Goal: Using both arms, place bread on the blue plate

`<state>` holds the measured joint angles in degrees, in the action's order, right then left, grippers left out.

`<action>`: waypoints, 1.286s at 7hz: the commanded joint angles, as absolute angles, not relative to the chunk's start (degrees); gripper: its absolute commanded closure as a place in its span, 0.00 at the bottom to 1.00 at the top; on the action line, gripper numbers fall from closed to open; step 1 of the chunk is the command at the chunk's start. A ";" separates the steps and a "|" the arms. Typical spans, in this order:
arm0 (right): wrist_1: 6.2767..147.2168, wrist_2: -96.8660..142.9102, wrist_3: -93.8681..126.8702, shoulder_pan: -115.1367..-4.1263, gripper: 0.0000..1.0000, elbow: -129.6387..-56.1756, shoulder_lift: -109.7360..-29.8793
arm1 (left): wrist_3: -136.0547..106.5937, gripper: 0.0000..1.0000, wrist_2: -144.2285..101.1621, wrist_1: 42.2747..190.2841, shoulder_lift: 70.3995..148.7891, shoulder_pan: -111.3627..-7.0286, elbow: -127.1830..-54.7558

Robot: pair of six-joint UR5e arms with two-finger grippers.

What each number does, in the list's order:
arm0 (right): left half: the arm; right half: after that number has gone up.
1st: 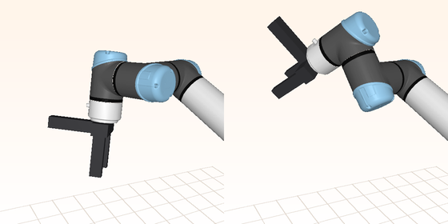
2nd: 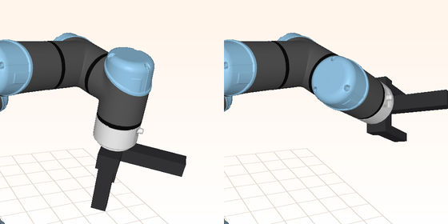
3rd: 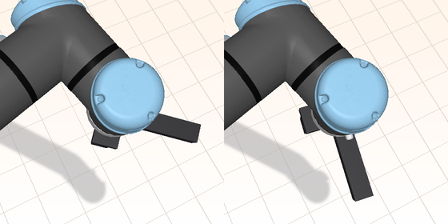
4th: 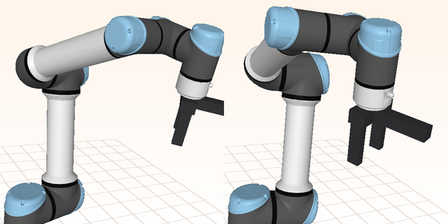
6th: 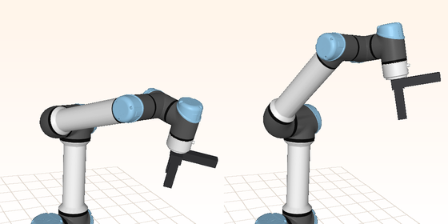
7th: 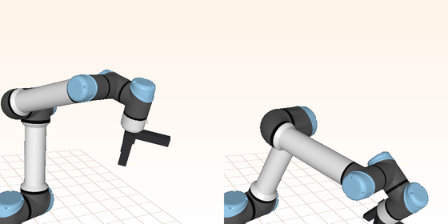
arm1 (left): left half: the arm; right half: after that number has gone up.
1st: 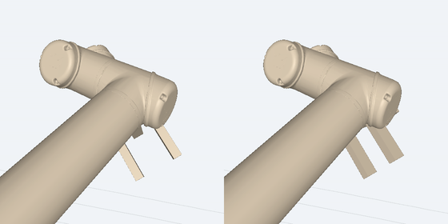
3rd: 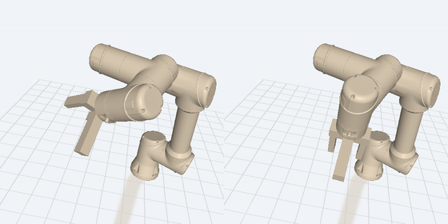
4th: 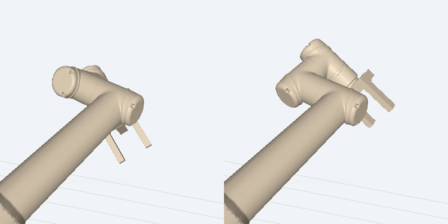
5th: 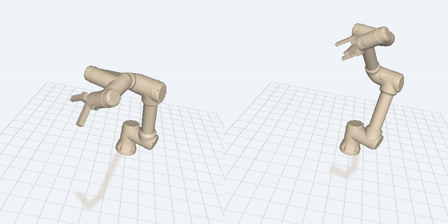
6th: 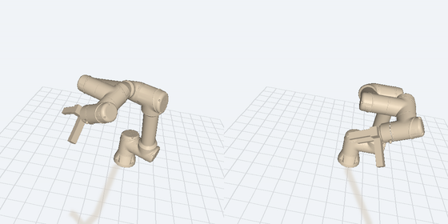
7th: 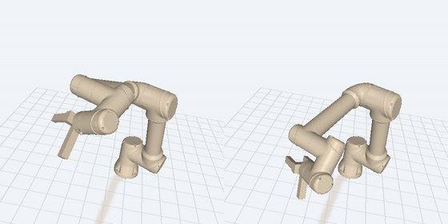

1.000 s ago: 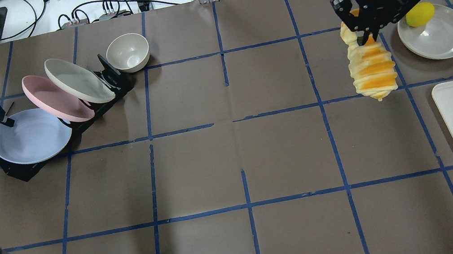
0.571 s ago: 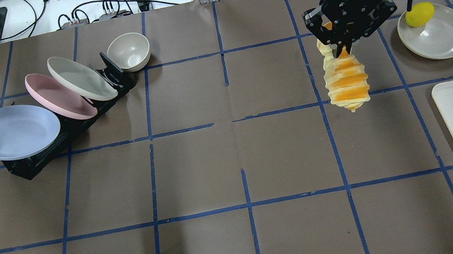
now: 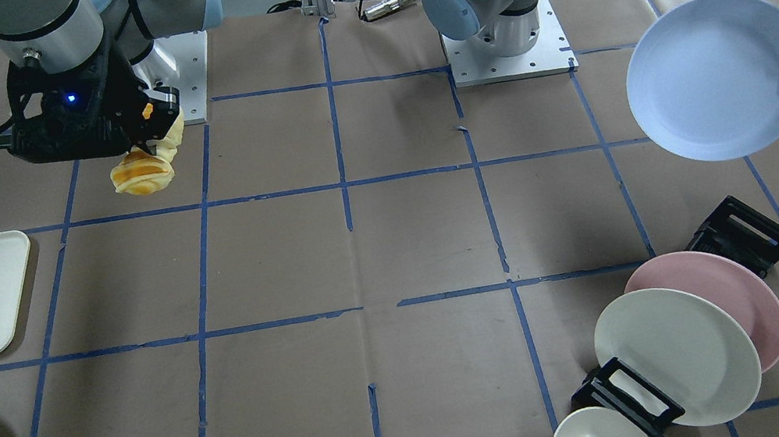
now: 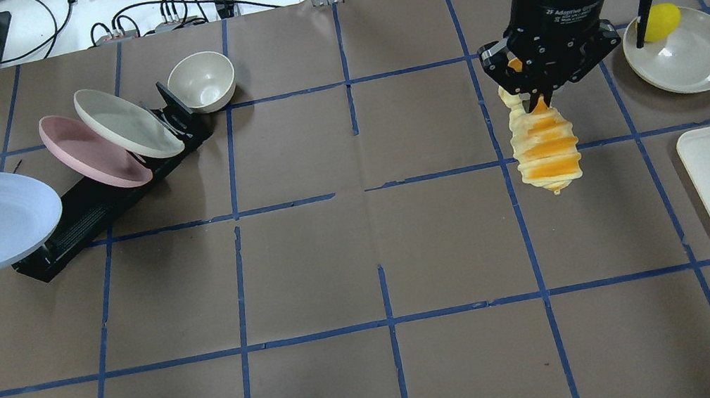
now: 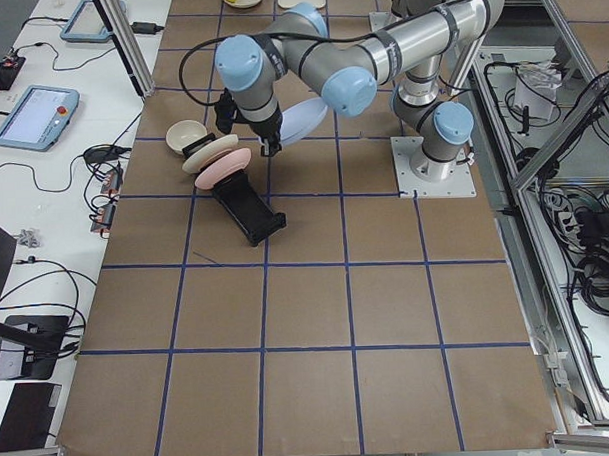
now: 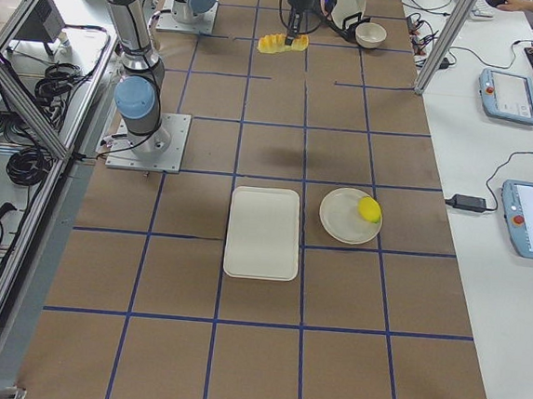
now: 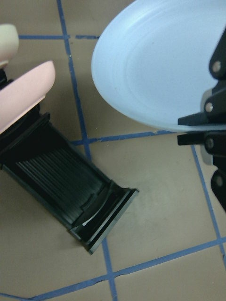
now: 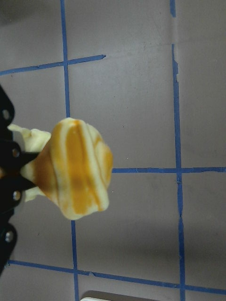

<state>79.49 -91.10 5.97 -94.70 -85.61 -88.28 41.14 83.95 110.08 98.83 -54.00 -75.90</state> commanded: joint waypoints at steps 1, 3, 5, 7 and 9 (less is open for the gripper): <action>79.80 -90.88 5.80 -94.31 0.97 -87.44 -89.90 | 27.59 0.95 83.15 111.02 92.48 -57.63 -82.92; 80.68 -91.14 5.01 -93.96 0.97 -88.33 -90.44 | 8.74 0.96 83.58 97.71 90.27 -71.99 -89.71; 82.61 -91.23 4.48 -94.22 0.96 -88.59 -91.05 | -7.93 0.96 83.85 88.29 90.87 -86.68 -93.06; 84.82 -91.50 3.17 -93.69 0.96 -88.77 -90.79 | -21.12 0.96 83.85 77.03 91.58 -96.90 -98.67; 84.73 -91.41 3.16 -93.69 0.96 -88.86 -90.88 | -27.14 0.95 83.76 65.72 92.28 -102.72 -103.34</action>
<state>84.73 -91.48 3.28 -93.75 -88.81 -90.86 -23.08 83.79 73.02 91.61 -99.09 -100.40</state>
